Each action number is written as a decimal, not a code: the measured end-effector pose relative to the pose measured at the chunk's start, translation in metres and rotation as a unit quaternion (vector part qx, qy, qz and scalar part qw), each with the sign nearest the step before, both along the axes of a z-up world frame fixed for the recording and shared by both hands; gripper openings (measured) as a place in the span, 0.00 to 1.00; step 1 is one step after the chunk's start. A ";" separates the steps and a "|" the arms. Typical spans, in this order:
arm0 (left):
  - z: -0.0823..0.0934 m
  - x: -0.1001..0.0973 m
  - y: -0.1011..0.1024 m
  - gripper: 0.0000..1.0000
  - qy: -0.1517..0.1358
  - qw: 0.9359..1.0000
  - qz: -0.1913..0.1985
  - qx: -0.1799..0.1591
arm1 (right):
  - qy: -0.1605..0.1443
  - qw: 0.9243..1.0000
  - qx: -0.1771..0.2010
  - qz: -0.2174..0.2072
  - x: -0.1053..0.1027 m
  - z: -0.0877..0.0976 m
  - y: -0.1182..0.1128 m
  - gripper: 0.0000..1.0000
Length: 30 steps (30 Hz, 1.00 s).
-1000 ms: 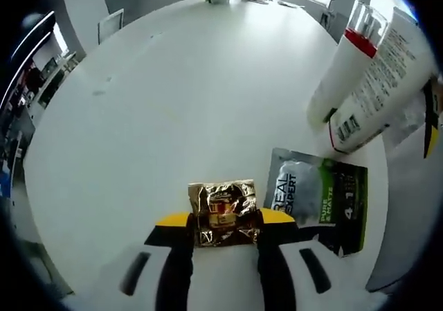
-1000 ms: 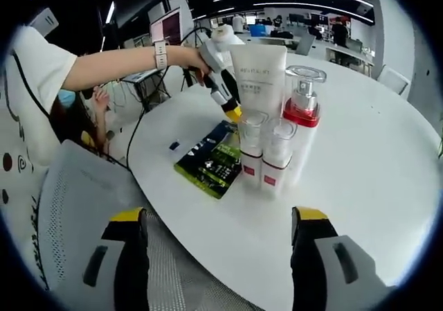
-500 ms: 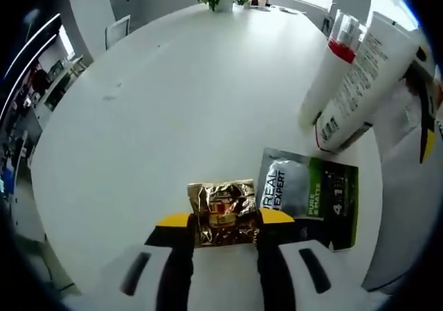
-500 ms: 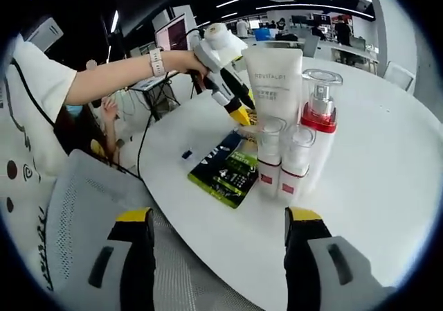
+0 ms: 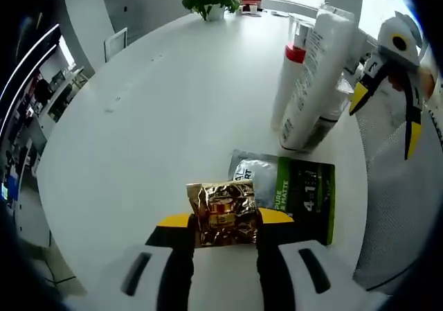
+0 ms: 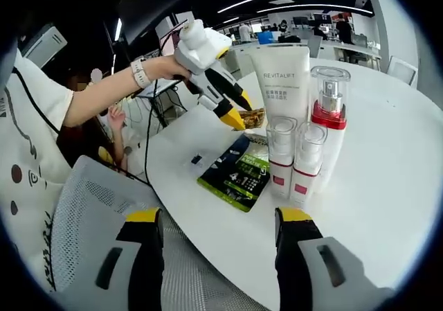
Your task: Arrange the skincare products in the storage area until every visible bottle or jar stands upright without overlapping.
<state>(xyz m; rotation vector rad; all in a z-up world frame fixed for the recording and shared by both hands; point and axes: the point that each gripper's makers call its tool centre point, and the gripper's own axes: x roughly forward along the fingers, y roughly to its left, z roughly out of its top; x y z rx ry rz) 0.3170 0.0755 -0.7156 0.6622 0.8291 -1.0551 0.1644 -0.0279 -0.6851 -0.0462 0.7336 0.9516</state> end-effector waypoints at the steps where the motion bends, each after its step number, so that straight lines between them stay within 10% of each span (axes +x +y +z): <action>1: 0.000 -0.004 0.000 0.31 0.001 1.000 -0.002 -0.002 | 0.000 1.000 0.001 0.000 0.000 0.000 0.000 0.66; 30: 0.036 -0.072 -0.014 0.31 -0.058 0.997 -0.022 -0.038 | -0.009 0.998 0.052 0.016 -0.003 0.014 0.023 0.37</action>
